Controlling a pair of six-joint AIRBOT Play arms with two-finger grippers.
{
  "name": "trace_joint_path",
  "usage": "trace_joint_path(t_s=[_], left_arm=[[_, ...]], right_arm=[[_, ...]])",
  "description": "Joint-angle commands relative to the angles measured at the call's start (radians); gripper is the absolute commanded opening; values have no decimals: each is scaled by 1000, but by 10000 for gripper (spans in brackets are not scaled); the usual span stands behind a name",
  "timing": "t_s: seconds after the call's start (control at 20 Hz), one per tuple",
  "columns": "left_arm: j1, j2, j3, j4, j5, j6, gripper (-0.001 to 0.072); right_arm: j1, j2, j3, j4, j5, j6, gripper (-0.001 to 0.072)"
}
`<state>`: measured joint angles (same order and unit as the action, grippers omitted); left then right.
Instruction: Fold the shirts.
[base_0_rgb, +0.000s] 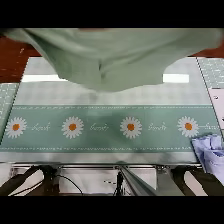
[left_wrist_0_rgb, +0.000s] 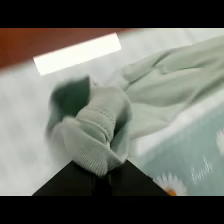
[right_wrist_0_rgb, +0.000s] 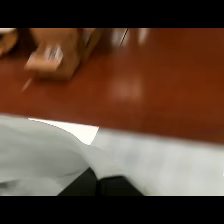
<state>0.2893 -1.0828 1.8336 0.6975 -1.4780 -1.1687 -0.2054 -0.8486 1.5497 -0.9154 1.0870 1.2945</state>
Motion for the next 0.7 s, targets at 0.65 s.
trace_joint_path(t_s=[0.65], left_arm=[[66, 515, 186, 167, -201, -314, 32]], right_arm=[[1, 220, 463, -466, 602, 182, 24]])
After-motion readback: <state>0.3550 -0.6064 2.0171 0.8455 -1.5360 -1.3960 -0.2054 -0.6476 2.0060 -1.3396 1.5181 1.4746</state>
